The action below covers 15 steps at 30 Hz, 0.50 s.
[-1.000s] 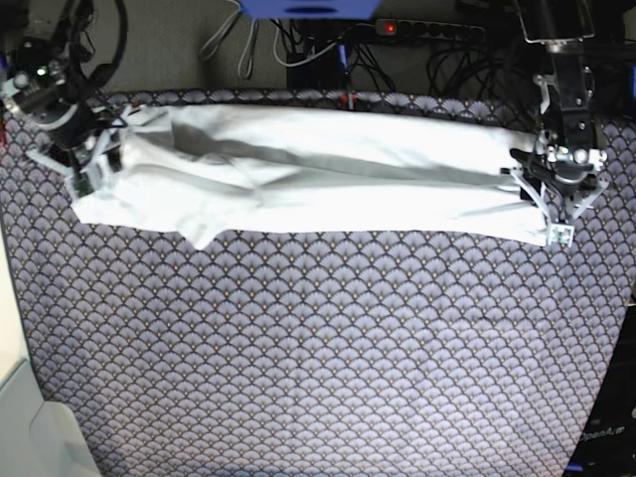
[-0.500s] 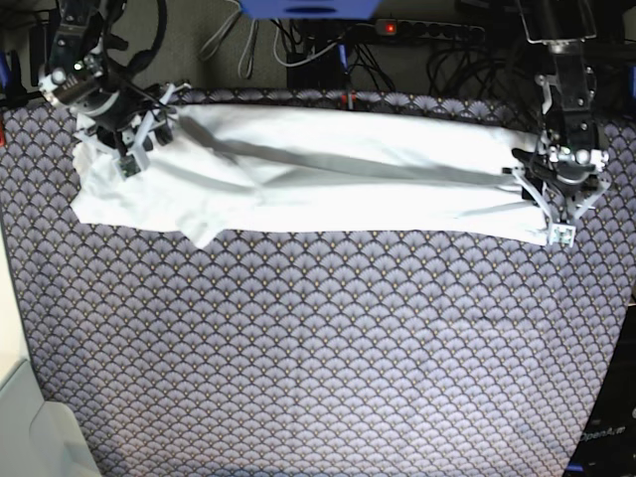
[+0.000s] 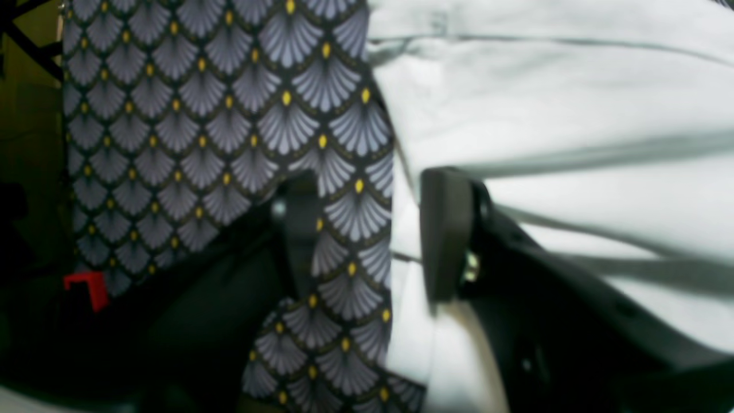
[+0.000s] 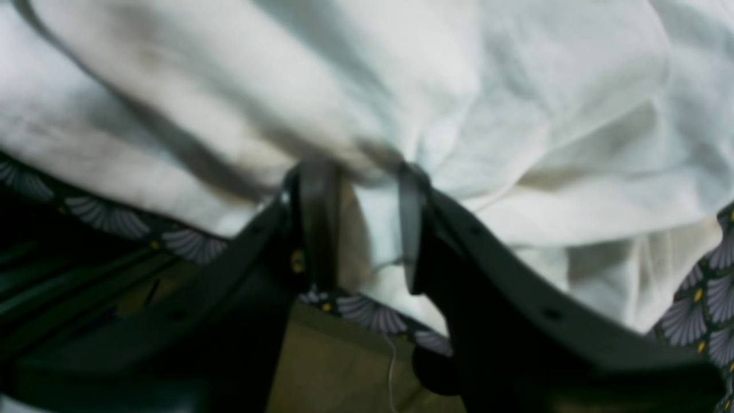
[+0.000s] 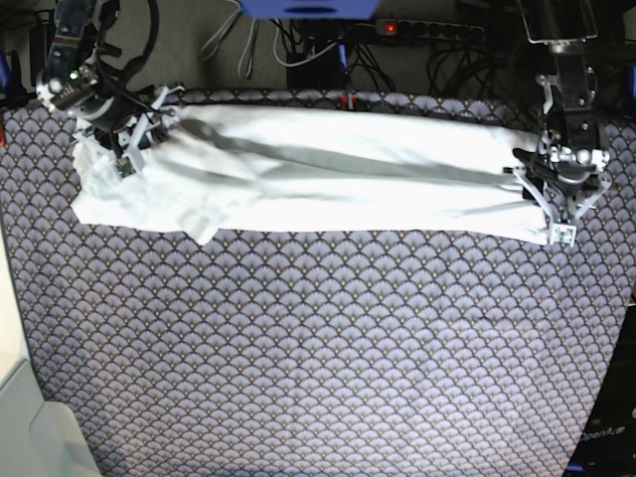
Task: Fold the T-shirt properly
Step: 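Move the right gripper back to the shirt corner and hold it, then shift the left gripper outward along the shirt end and regrasp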
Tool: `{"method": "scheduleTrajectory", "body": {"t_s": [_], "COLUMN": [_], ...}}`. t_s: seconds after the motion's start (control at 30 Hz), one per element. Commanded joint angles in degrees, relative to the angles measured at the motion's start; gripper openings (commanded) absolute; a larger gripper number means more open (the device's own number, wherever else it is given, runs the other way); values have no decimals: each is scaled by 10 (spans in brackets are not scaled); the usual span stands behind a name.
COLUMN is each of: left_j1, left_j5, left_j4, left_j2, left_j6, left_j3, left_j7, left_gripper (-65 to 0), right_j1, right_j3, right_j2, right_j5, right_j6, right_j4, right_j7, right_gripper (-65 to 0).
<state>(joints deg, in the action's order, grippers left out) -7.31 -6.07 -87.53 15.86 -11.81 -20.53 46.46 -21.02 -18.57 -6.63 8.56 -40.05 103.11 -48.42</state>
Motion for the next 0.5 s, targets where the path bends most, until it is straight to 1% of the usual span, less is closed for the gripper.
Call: {"method": "scheduleTrajectory", "body": {"t_s": [0.0, 0.07, 0.1, 0.17, 0.3, 0.37, 0.47], "left_j1": [4, 1, -1, -1, 4, 4, 1], "left_j5": [-7, 0, 13, 43, 85, 104, 128], "left_j4": [-17, -35, -46, -65, -76, -75, -72], "left_j2": [10, 9, 10, 10, 5, 5, 8], "left_j6": [8, 5, -7, -45, -103, -121, -135], "left_j3": [-6, -6, -6, -15, -82, -100, -112], "left_j7": [1, 2, 3, 7, 40, 46, 48], "left_gripper": [-365, -365, -365, -365, -365, -365, -365], "right_j1": [0, 0, 0, 0, 0, 0, 0], "right_j3": [-1, -1, -1, 1, 1, 1, 1], "right_j2": [-5, -5, -5, -5, -5, -5, -5], "right_j5": [-1, -1, -1, -1, -1, -1, -1], "right_j6": [1, 1, 1, 1, 1, 1, 1], "right_j4": [8, 8, 8, 8, 8, 8, 8], "right_j7": [6, 6, 6, 6, 6, 6, 6], "right_gripper": [-461, -461, -461, -461, -461, -461, -461]}}
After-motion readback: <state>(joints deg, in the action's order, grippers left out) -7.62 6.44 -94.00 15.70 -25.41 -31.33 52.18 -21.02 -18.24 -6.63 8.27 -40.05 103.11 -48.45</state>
